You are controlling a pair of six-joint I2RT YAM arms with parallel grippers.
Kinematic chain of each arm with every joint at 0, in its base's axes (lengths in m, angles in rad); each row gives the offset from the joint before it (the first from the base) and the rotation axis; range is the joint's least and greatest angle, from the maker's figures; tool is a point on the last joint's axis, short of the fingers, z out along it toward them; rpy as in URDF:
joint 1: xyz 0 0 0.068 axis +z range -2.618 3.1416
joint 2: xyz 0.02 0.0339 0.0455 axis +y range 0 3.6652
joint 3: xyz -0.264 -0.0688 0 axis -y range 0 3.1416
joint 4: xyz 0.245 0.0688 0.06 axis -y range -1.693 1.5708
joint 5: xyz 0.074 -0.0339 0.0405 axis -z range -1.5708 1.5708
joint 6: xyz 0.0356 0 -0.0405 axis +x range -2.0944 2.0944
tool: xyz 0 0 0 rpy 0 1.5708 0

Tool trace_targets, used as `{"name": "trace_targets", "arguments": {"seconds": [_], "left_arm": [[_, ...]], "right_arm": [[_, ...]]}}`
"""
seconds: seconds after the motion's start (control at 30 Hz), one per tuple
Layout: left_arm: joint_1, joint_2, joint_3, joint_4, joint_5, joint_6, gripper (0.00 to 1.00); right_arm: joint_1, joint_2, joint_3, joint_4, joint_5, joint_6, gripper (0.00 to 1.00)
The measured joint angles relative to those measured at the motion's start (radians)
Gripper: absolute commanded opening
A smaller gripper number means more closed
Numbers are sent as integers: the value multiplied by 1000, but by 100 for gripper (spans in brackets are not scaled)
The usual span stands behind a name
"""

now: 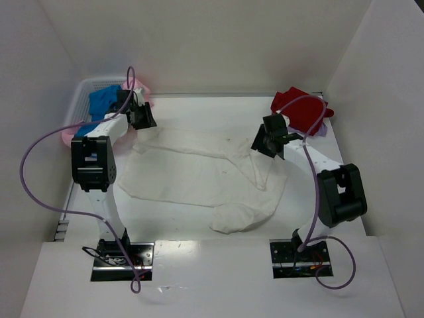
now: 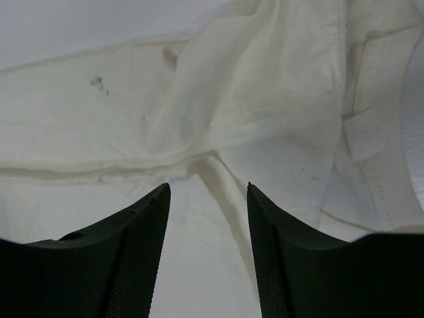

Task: Fold and stack the t-shirts

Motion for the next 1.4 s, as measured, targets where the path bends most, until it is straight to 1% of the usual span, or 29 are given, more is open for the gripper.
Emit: {"name": "trace_targets", "arguments": {"seconds": [0.03,0.07,0.1,0.13,0.2,0.33,0.4,0.6,0.73,0.83,0.87,0.97,1.0,1.07,1.13,1.17,1.2,1.3,1.4], "left_arm": [[0,9,0,0,-16,0,46],[0,17,0,-2,-30,0,51],[0,26,0,-4,-58,-2,53],[0,31,0,-6,-80,-2,53],[0,42,0,-16,-140,-4,57],[-4,50,3,-36,-250,-5,58],[-10,51,3,-43,-287,-3,62],[-25,51,3,-47,-340,-1,72],[-33,62,9,-46,-372,0,72],[-37,81,15,-35,-386,1,67],[-37,89,16,-31,-391,2,63],[-38,109,16,-24,-402,10,57],[-38,114,16,-23,-408,14,51],[-37,118,16,-15,-416,18,44],[-36,120,17,-10,-425,21,36],[-35,122,19,-10,-428,21,32],[-34,124,22,-9,-431,21,31],[-32,130,31,-8,-440,22,24],[-31,139,42,-10,-449,23,21]], "right_arm": [[0,20,14,1,2,0,56],[0,39,27,4,6,0,56],[0,55,38,6,10,0,56],[0,71,48,6,14,0,56],[0,90,60,8,21,0,56],[0,104,71,11,25,0,56],[0,110,77,12,26,-1,56],[0,133,77,12,29,-5,56],[0,142,77,12,29,-7,56],[-4,142,78,12,30,-12,56],[-4,142,78,12,29,-14,56],[-8,142,78,12,29,-17,56],[-9,142,78,12,30,-19,53],[-12,142,78,12,30,-26,42],[-16,143,78,11,31,-30,34],[-19,145,79,11,32,-31,27],[-22,149,81,10,32,-32,22],[-36,176,89,5,32,-33,16],[-44,216,100,-7,34,-34,14]]}}
